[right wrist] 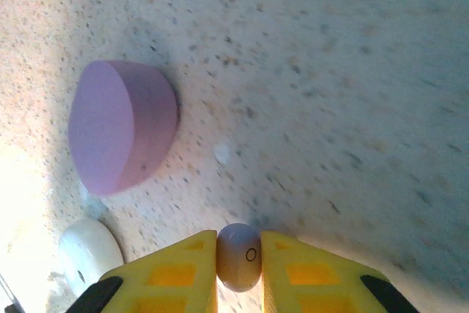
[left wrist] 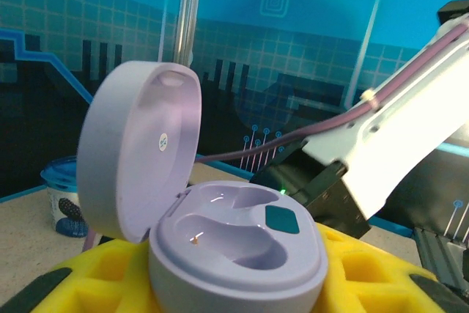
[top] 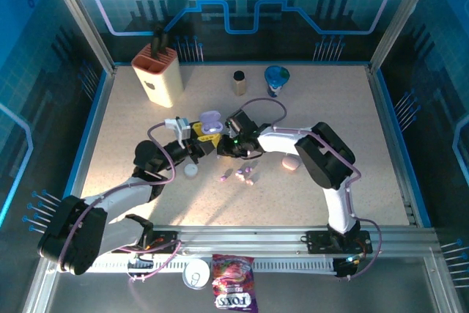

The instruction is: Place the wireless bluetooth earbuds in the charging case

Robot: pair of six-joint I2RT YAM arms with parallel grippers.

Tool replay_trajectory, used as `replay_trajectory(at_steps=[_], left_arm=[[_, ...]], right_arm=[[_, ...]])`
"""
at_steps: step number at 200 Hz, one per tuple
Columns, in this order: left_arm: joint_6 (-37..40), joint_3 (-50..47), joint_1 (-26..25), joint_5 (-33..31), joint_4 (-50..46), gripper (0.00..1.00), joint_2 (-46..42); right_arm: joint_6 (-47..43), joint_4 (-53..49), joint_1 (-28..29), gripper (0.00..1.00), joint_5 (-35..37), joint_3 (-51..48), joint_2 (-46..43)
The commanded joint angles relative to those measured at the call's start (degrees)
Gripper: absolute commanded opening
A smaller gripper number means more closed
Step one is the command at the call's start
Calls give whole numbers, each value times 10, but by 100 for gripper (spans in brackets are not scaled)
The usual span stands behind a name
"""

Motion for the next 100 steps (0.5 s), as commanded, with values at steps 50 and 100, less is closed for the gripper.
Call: replay_trajectory(at_steps=[50,100], left_arm=[[32,13,6,-4,-36,32,15],[43,27,2,-12,-66,32,44]], right_arm=[[-121,-195,-26,18,213,-43,-143],[-166,-279,-30,17,300,-47,-202]])
